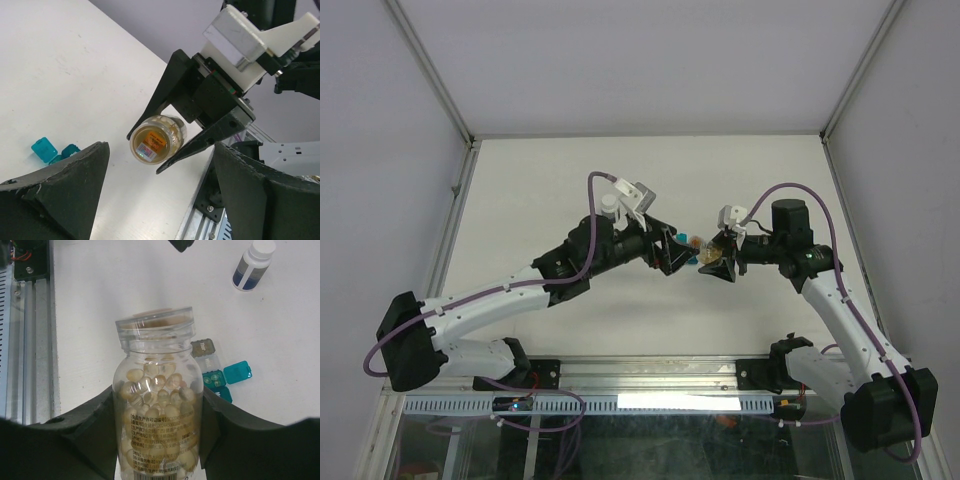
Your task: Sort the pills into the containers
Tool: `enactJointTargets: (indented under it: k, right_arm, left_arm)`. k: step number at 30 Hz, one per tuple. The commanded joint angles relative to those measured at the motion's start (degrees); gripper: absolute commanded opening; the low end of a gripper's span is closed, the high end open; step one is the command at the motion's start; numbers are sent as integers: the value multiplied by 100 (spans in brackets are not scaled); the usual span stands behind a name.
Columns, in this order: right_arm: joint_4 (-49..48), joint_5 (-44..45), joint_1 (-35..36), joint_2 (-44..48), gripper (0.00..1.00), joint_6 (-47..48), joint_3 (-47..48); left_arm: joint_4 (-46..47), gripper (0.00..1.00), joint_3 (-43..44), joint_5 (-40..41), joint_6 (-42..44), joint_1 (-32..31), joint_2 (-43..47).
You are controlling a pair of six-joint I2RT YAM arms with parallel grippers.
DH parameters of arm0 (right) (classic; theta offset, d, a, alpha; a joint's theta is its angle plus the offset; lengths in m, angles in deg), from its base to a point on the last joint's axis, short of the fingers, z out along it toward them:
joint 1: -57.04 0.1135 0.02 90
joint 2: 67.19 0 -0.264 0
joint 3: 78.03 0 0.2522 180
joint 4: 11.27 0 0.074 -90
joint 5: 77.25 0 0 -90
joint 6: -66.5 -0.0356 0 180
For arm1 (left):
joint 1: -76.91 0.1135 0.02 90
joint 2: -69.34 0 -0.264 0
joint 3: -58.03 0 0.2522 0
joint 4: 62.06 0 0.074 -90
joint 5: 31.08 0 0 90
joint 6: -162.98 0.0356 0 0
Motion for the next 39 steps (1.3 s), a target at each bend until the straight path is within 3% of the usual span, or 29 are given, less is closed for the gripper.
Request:
enactJointTargets:
  k: [1, 9, 29, 32, 37, 39]
  right_arm:
    - [-285, -92, -30, 80, 0, 12, 264]
    - [-285, -100, -31, 80, 0, 9, 266]
    - [-282, -101, -27, 88, 0, 9, 266]
    - [-283, -96, -31, 88, 0, 9, 265]
    - [-280, -104, -31, 93, 0, 17, 256]
    - [-266, -105, -29, 104, 0, 46, 250]
  left_arm:
    - [-276, 85, 358, 362, -74, -95, -134]
    - [-417, 70, 638, 154, -160, -128, -428]
    - [-409, 54, 876, -325, -260, -141, -803]
    - [-417, 48, 882, -382, -258, -141, -822]
    - [-436, 28, 886, -407, -196, -140, -812]
    - [-439, 25, 869, -434, -126, -135, -778]
